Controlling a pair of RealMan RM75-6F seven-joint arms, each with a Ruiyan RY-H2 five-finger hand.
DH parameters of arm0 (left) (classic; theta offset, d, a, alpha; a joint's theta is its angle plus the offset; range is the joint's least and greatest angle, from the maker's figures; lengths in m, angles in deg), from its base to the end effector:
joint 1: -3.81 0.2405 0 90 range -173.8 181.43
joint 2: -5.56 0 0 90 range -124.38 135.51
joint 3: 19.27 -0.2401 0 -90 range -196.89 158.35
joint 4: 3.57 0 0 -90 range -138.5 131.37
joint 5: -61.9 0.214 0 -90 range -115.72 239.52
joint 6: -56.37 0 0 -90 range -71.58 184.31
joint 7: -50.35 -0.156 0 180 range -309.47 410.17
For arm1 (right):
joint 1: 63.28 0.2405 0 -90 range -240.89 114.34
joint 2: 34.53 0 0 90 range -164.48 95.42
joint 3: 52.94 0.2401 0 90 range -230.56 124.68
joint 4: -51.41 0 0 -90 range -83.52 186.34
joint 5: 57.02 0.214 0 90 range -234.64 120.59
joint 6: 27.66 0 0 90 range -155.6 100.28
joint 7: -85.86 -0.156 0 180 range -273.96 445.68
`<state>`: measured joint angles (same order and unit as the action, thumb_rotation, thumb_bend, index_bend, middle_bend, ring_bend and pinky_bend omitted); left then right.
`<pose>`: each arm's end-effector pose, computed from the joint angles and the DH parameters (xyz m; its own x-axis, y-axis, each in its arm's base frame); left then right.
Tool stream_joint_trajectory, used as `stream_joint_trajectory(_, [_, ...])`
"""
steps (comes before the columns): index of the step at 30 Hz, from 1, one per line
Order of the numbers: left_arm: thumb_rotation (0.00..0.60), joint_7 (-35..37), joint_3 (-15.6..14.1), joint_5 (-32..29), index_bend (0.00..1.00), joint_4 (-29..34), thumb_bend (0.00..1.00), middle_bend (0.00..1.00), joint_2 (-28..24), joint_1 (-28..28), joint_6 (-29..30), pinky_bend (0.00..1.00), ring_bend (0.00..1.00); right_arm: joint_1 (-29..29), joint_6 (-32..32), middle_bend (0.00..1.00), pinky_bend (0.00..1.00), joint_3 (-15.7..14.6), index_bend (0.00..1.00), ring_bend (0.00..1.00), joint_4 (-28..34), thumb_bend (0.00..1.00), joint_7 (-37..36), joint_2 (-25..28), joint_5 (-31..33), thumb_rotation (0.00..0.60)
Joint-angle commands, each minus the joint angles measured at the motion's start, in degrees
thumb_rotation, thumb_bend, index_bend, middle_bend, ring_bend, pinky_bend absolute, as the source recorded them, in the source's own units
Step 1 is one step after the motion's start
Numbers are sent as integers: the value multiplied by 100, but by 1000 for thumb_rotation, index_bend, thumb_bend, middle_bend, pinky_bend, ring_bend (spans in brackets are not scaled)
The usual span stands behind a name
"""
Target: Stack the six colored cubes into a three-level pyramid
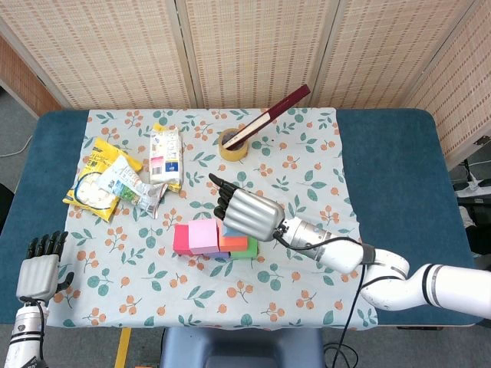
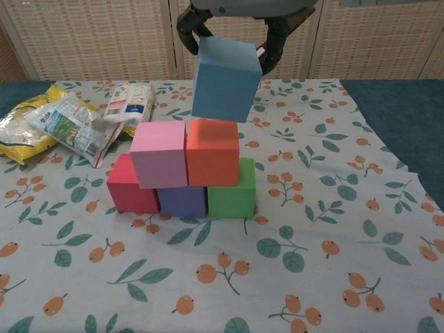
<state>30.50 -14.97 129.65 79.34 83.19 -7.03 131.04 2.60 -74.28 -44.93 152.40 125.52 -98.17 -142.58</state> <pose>-0.3347 0.2243 0.0811 0.5608 0.1902 0.8058 0.7924 0.1588 -0.5889 0.0197 -0.3379 0.0567 0.7454 0.4937 0.4479 0.0461 -0.7085 0.7042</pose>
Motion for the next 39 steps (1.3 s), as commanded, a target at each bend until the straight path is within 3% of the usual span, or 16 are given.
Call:
stream_joint_trajectory(1, [600,33,4,16,0,9,324,43,-23,11,10,61,0,40,132,498,47,-13,688,289,-2,112,158,-125,30,600])
stream_joint_trajectory(26, [600,236,-28,269,0,126,324,43,-153,96,146,60,0,165,354,470,47,105,631,290,-15,113,873,-631,503,600])
stream_joint_trajectory(31, [600,243,-22,264,0,123,324,44,-160,98,131,61,0,175,360,437,49,98,520,288,-21,112,1034,-648,616,600])
stream_joint_trajectory(36, [600,251,-13,252,0,126,324,44,-165,96,112,61,0,195,369,406,62,82,256,282,-18,112,1131,-646,670,600])
stream_joint_trajectory(39, [600,324,-19,262,0,165,327,46,-186,100,83,61,0,207,368,364,62,80,176,282,-30,111,1170,-674,714,600])
